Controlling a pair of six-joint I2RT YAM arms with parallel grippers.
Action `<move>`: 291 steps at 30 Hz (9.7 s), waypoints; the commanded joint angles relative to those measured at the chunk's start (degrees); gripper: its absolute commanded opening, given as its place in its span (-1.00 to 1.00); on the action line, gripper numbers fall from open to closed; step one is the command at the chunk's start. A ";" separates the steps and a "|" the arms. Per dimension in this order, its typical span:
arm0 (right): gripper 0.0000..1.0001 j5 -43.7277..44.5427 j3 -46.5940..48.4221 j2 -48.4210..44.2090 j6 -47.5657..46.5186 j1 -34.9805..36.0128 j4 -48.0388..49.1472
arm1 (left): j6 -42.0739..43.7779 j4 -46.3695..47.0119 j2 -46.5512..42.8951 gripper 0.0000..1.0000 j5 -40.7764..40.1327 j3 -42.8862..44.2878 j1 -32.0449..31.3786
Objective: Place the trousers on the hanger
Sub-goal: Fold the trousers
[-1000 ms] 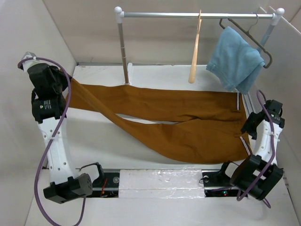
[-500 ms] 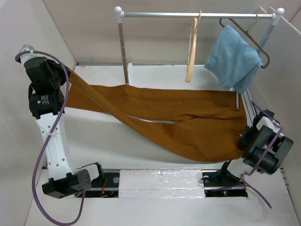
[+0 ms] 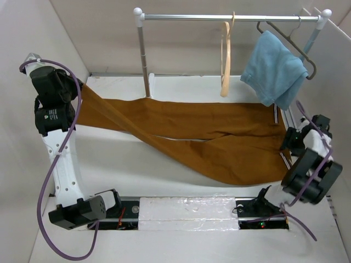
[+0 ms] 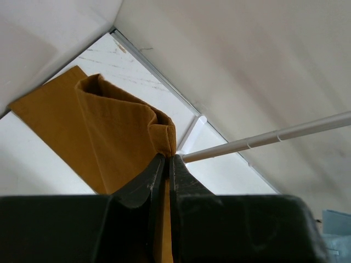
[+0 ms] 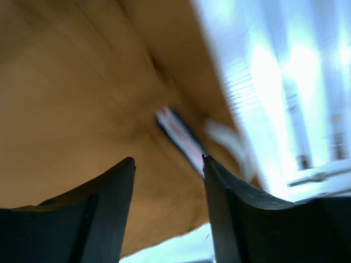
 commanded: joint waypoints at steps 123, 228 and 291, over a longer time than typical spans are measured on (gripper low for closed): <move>0.50 -27.38 -13.18 -0.99 15.70 17.96 46.56 | -2.56 15.91 39.85 0.08 -9.36 -12.66 -0.54; 0.72 -24.66 -10.01 -0.73 14.80 21.13 44.26 | 2.45 0.96 35.46 0.21 -3.04 -8.76 5.35; -0.18 -21.59 -9.12 -15.51 2.25 11.83 24.92 | -3.23 21.01 32.29 -0.35 1.63 -21.52 -16.66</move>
